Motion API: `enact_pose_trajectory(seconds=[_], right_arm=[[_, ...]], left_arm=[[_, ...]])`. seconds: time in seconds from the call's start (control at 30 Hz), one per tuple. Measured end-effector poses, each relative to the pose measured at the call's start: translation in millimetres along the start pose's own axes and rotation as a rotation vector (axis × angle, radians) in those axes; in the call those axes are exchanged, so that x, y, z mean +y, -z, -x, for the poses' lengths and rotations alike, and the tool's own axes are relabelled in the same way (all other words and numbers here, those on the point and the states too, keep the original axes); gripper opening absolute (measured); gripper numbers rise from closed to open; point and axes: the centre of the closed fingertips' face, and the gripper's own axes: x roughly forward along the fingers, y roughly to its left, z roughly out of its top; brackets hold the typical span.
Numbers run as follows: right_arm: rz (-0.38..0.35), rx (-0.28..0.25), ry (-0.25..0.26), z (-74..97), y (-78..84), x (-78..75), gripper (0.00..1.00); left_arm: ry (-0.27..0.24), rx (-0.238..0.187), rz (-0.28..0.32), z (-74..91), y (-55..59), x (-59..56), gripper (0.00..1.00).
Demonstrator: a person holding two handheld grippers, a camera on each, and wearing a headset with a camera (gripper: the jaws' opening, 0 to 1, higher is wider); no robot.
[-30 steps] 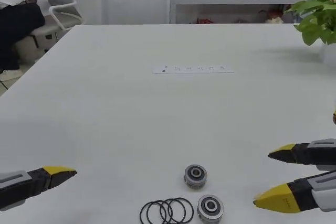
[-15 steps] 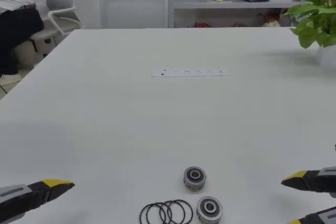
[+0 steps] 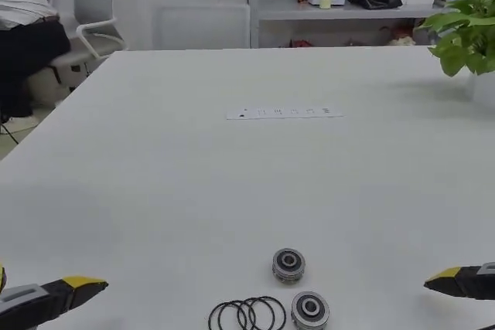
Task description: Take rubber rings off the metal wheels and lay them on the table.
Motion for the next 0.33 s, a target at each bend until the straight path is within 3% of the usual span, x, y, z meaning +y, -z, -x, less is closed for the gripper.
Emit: enact_pose_trajectory(seconds=[0.33], right_arm=[[0.002,-0.014,0.013,3.2,-0.7,2.7,0.82]], left_arm=[[-0.007,-0.004,-0.006,-0.6,-3.3,-4.3,0.94]])
